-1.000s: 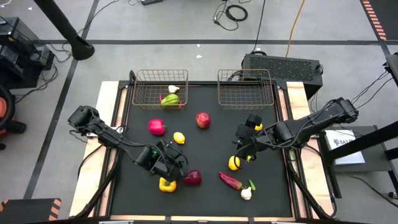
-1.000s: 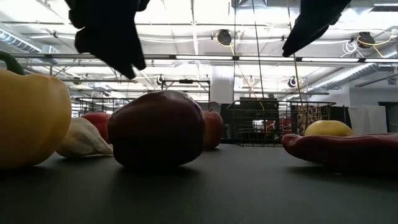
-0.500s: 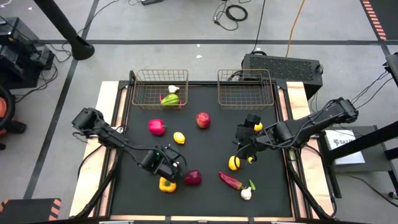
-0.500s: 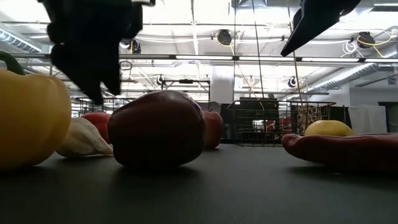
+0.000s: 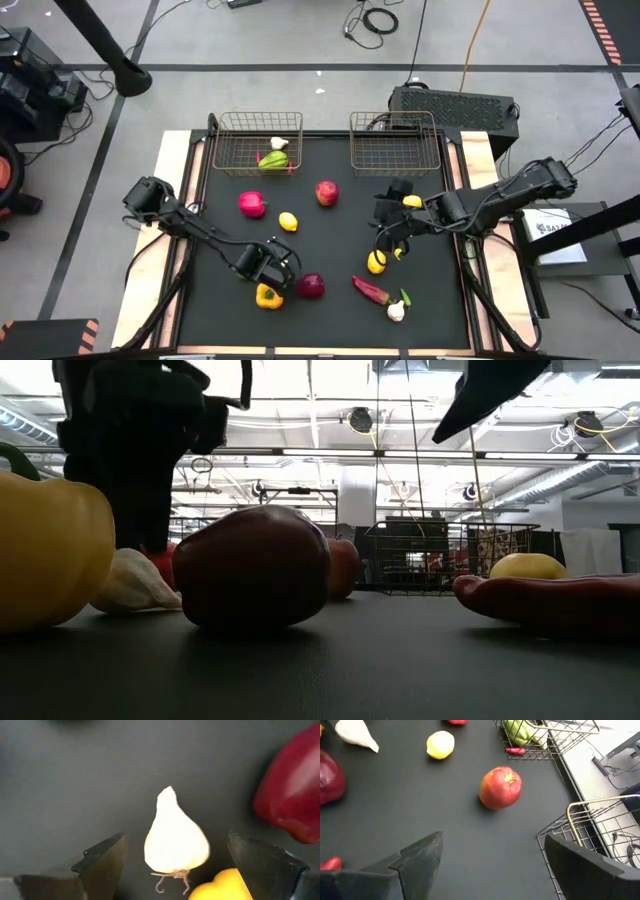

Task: Sort produce into baskets
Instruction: Put the left garlic into the left wire basket

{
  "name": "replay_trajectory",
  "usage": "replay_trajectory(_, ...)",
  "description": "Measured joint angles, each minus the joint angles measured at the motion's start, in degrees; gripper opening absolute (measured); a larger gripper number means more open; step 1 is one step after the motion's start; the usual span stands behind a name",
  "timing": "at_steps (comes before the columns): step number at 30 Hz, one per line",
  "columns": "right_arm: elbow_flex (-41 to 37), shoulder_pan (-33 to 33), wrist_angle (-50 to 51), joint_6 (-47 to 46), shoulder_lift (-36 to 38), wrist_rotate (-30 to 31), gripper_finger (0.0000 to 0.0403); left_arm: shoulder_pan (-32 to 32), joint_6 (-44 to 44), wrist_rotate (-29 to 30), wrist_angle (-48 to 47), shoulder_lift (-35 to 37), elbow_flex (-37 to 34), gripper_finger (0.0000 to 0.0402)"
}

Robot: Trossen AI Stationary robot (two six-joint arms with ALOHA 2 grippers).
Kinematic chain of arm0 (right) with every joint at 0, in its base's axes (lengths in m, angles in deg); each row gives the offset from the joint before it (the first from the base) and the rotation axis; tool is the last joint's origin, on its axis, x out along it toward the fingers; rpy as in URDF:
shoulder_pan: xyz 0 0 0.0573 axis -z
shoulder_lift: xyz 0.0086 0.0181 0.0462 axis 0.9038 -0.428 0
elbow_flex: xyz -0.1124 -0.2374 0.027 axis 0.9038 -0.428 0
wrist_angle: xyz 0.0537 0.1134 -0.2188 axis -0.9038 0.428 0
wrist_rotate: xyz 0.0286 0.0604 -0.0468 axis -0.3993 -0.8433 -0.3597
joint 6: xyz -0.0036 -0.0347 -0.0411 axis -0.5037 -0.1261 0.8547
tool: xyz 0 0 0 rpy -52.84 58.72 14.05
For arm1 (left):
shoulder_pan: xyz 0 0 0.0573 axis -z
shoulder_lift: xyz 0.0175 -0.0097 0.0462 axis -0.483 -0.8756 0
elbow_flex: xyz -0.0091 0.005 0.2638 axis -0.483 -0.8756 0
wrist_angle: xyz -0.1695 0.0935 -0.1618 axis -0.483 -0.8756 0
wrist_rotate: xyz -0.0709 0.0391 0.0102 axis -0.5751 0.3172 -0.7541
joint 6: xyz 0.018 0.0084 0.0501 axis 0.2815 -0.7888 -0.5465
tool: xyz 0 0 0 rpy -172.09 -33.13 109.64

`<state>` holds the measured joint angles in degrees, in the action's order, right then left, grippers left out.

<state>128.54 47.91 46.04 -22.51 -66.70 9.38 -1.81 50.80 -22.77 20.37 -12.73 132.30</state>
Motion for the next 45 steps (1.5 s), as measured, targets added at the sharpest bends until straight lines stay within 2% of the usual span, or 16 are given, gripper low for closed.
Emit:
replay_trajectory(17,0.0,0.0,-0.1,0.0,0.0,-0.1,0.0338,-1.7,-1.9,-0.5,-0.5,-3.2,0.0,0.0352)
replay_trajectory(27,0.0,0.0,-0.1,0.0,0.0,-0.1,0.0338,-3.7,-5.0,-3.8,-0.8,-3.2,0.0,0.035)
replay_trajectory(37,0.0,0.0,-0.1,0.0,0.0,-0.1,0.0338,-5.3,-8.5,-4.9,-0.8,-3.2,0.0,0.0284)
replay_trajectory(45,0.0,0.0,-0.1,0.0,0.0,-0.1,0.0338,-6.4,-11.1,-5.1,-1.8,-3.2,0.0,0.0251)
